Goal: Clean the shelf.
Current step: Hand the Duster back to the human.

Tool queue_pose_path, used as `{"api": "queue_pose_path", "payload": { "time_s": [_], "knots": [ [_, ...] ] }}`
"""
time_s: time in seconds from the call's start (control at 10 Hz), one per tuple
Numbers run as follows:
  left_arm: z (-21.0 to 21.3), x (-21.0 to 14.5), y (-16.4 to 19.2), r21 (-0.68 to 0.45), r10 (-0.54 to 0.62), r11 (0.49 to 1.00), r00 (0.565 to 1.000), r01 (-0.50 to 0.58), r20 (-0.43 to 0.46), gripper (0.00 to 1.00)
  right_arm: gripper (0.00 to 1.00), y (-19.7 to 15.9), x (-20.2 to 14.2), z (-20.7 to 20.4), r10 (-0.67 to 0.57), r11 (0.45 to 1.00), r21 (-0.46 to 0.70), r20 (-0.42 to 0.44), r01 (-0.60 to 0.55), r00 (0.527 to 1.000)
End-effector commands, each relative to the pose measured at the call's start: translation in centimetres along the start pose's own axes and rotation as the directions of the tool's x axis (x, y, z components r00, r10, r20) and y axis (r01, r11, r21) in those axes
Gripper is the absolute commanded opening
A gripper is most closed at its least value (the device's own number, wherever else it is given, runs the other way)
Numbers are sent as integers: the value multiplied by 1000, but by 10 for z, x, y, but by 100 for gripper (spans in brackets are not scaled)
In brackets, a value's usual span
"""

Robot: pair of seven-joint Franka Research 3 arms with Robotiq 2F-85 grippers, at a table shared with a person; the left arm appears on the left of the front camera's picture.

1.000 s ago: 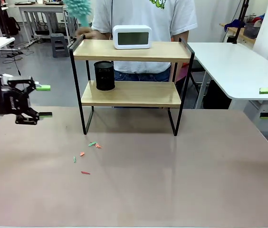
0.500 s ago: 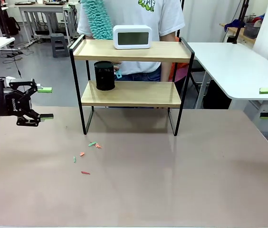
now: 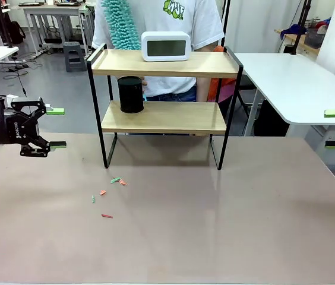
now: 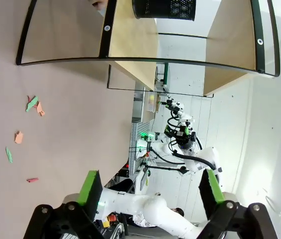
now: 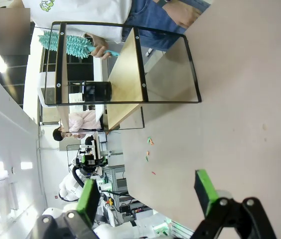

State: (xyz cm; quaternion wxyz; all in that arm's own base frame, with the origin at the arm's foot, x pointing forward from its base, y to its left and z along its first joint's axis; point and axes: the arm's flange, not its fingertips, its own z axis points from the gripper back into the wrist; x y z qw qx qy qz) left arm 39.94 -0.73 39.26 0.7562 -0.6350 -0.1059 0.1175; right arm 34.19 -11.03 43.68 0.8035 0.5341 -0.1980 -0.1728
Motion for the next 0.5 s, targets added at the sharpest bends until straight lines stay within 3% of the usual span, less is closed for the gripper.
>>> {"api": "queue_pose_path", "payload": {
  "time_s": [0.0, 0.4],
  "knots": [
    [-1, -3, -2, -2, -8, 1000, 1000, 8, 9, 100, 100, -1, 0, 3, 9, 1000, 7, -3, -9, 1000],
    [-1, -3, -2, -2, -8, 1000, 1000, 8, 9, 100, 100, -1, 0, 3, 9, 1000, 7, -3, -9, 1000]
  ]
}}
